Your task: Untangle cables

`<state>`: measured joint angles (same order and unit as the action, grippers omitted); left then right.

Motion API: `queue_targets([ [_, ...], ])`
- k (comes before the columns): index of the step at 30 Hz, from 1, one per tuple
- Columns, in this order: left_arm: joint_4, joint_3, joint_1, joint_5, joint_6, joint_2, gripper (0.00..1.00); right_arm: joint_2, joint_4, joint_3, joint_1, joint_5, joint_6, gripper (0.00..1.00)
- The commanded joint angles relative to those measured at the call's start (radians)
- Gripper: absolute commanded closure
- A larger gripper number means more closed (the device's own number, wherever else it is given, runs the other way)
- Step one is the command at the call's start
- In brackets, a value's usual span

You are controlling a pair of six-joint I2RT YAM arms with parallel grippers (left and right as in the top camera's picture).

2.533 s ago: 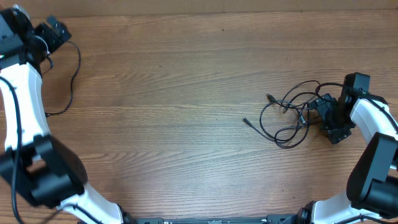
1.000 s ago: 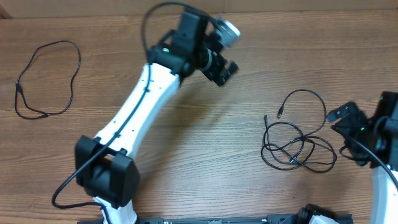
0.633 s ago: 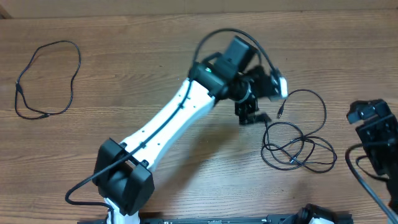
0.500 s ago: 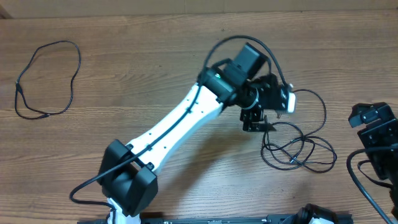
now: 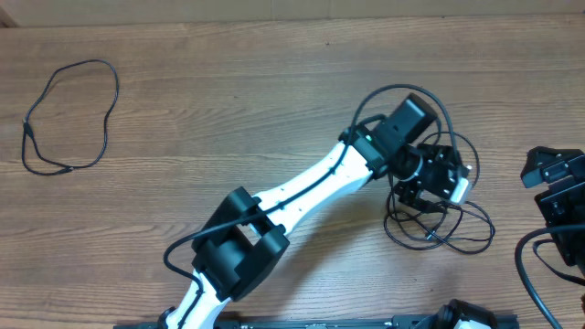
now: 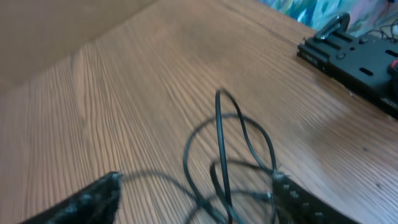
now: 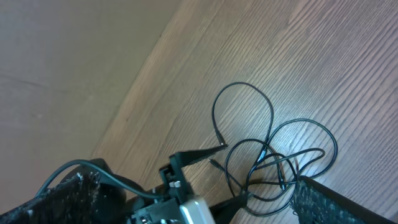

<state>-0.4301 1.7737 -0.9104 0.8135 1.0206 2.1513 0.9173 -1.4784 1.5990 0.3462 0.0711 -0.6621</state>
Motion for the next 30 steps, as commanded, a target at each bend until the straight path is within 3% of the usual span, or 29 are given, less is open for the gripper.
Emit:
queue_targets([
  [1,0.041,0.009,-0.056,-0.011,0.011,0.051,0.35,-0.003,0.002,0.020,0.003,0.014,-0.003,0.00],
  [13,0.090,0.008,-0.124,-0.156,0.012,0.119,0.48,-0.003,-0.035,0.019,0.003,0.028,-0.003,0.00],
  [16,0.115,0.008,-0.118,-0.159,0.011,0.119,0.62,-0.003,-0.039,0.019,0.003,0.029,-0.003,0.00],
  [18,0.130,0.008,-0.116,-0.162,0.009,0.119,0.96,-0.003,-0.040,0.019,0.003,0.029,-0.003,0.00],
  [23,0.168,0.010,-0.068,-0.230,-0.153,0.089,0.96,-0.003,-0.047,0.018,0.003,0.028,-0.003,0.00],
  [30,0.239,0.010,0.162,-0.649,-0.431,-0.107,0.96,0.003,-0.047,0.015,0.003,0.028,-0.021,0.00],
])
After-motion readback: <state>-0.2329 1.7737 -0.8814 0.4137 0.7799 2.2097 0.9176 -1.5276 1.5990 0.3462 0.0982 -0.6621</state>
